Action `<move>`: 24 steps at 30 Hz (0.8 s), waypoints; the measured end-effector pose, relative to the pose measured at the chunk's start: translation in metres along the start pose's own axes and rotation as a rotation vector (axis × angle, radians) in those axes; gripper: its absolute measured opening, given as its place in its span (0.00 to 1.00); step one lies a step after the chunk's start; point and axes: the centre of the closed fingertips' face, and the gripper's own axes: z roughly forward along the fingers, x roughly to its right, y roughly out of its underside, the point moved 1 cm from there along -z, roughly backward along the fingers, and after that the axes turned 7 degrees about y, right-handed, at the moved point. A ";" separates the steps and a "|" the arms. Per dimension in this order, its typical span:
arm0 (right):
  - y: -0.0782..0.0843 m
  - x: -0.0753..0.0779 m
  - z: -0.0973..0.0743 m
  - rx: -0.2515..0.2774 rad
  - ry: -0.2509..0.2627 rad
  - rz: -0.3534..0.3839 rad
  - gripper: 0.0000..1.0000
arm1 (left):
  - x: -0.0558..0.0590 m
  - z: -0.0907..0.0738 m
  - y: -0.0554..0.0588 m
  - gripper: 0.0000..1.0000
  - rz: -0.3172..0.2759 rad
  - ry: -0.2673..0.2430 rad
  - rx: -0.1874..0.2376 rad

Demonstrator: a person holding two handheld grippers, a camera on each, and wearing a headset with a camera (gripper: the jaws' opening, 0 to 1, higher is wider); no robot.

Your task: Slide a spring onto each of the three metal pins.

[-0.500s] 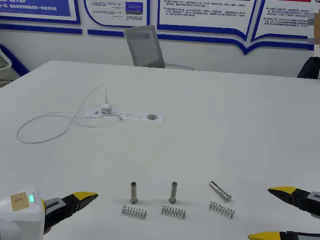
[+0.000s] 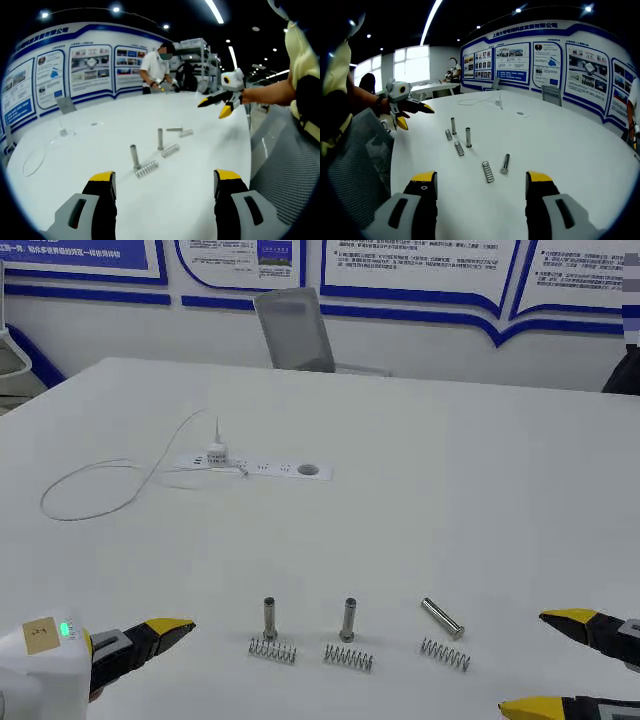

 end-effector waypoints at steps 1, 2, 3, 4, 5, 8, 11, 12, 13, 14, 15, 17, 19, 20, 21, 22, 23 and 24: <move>0.000 0.000 0.000 0.001 -0.001 0.001 0.73 | 0.000 0.000 0.000 0.81 0.000 0.000 0.000; 0.000 0.000 0.000 0.001 -0.002 0.003 0.73 | 0.000 0.000 0.000 0.81 -0.002 -0.001 0.000; 0.001 0.000 0.001 -0.002 -0.003 0.006 0.73 | 0.000 0.000 0.000 0.81 -0.001 -0.003 0.000; 0.001 0.000 0.001 -0.002 -0.004 0.006 0.73 | 0.000 0.000 0.000 0.81 -0.001 -0.004 -0.001; 0.002 0.000 0.001 -0.003 -0.006 0.007 0.73 | 0.000 0.000 0.000 0.81 -0.002 -0.004 0.000; 0.003 0.000 0.001 -0.006 -0.008 0.011 0.72 | 0.001 0.001 0.000 0.81 -0.003 -0.005 -0.001; 0.003 0.001 0.001 -0.004 -0.006 0.016 0.72 | 0.001 0.001 0.001 0.81 -0.006 -0.004 -0.001; 0.003 0.001 0.001 -0.004 -0.005 0.016 0.71 | 0.002 0.002 0.001 0.81 -0.006 -0.004 -0.002; 0.003 0.003 0.000 -0.002 -0.004 0.017 0.71 | 0.002 0.002 0.001 0.81 -0.006 -0.004 -0.001; 0.003 0.003 0.000 -0.002 -0.003 0.018 0.71 | 0.002 0.002 0.001 0.81 -0.006 -0.004 -0.001; 0.003 0.004 0.000 -0.003 -0.003 0.020 0.71 | 0.001 0.002 0.001 0.81 -0.007 -0.005 -0.001; 0.003 0.004 0.000 -0.005 -0.001 0.022 0.70 | 0.001 0.002 0.001 0.80 -0.008 -0.006 0.002; 0.003 0.004 0.000 -0.006 -0.001 0.029 0.70 | 0.001 0.002 0.001 0.80 -0.009 -0.006 0.002; 0.003 0.004 0.000 -0.006 -0.001 0.031 0.69 | 0.001 0.002 0.001 0.80 -0.008 -0.008 0.002; 0.003 0.004 0.000 -0.007 -0.001 0.031 0.69 | 0.001 0.002 0.001 0.80 -0.008 -0.008 0.003; 0.004 0.005 0.000 -0.008 0.000 0.032 0.68 | 0.001 0.001 0.001 0.80 -0.009 -0.008 0.005; 0.004 0.005 0.000 -0.010 -0.001 0.035 0.67 | 0.001 0.001 0.001 0.80 -0.010 -0.008 0.007; 0.003 0.005 0.000 -0.009 -0.002 0.037 0.67 | 0.001 0.001 0.001 0.80 -0.011 -0.009 0.007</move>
